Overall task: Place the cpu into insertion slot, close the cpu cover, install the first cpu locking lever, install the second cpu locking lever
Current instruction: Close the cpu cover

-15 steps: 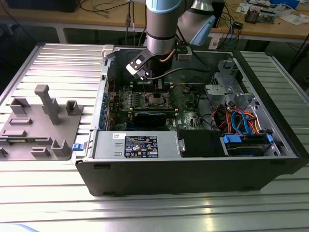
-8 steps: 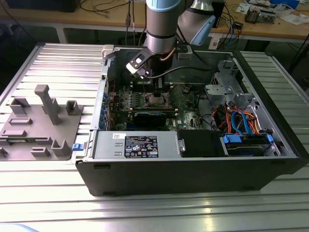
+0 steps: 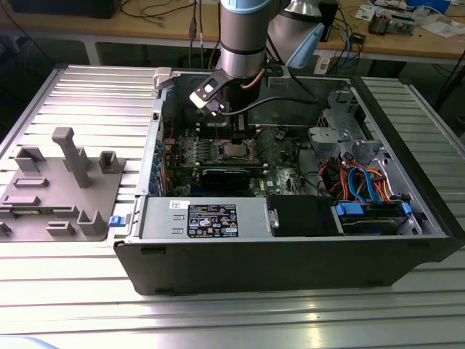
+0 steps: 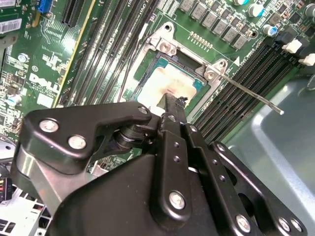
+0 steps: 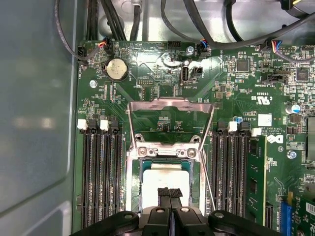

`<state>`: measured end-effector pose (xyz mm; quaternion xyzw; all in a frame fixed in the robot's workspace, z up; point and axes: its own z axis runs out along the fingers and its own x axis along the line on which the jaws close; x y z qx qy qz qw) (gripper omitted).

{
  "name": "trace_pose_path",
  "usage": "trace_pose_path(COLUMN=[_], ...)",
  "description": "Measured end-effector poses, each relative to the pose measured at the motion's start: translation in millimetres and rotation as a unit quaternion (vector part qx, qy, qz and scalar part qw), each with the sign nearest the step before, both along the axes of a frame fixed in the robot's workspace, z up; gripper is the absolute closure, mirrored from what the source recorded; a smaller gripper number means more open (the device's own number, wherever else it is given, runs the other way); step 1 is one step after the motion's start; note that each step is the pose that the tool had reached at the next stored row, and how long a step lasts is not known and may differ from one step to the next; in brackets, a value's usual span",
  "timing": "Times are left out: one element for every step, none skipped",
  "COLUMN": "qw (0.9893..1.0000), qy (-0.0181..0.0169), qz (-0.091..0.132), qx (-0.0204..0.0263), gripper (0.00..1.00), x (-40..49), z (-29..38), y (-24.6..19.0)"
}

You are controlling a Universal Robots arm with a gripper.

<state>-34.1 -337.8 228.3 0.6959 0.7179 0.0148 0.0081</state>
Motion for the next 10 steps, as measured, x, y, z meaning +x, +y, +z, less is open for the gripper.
trace_pose_path(qw=[1.0,1.0,1.0,1.0,1.0,1.0,1.0,1.0,1.0,1.0], qy=[0.0,0.0002,0.0008,0.0016,0.0025,0.0033,0.0039,0.0044,0.0045,0.0046], qz=[0.0,0.0,0.0,0.0,0.0,0.0,0.0,0.0,0.0,0.0], qx=[0.0,-0.0001,-0.0002,-0.0002,-0.0003,-0.0003,-0.0003,-0.0003,-0.0005,-0.0005], gripper=[0.89,0.89,0.89,0.89,0.89,0.89,0.89,0.89,0.89,0.89], x=[0.0,0.3,0.7,1.3,1.9,2.5,3.0,3.4,3.6,3.6], z=[0.1,0.2,0.3,0.3,0.3,0.3,0.2,0.2,0.2,0.2], y=[0.0,0.0,-0.1,-0.1,-0.1,-0.1,-0.1,-0.1,-0.1,-0.1])
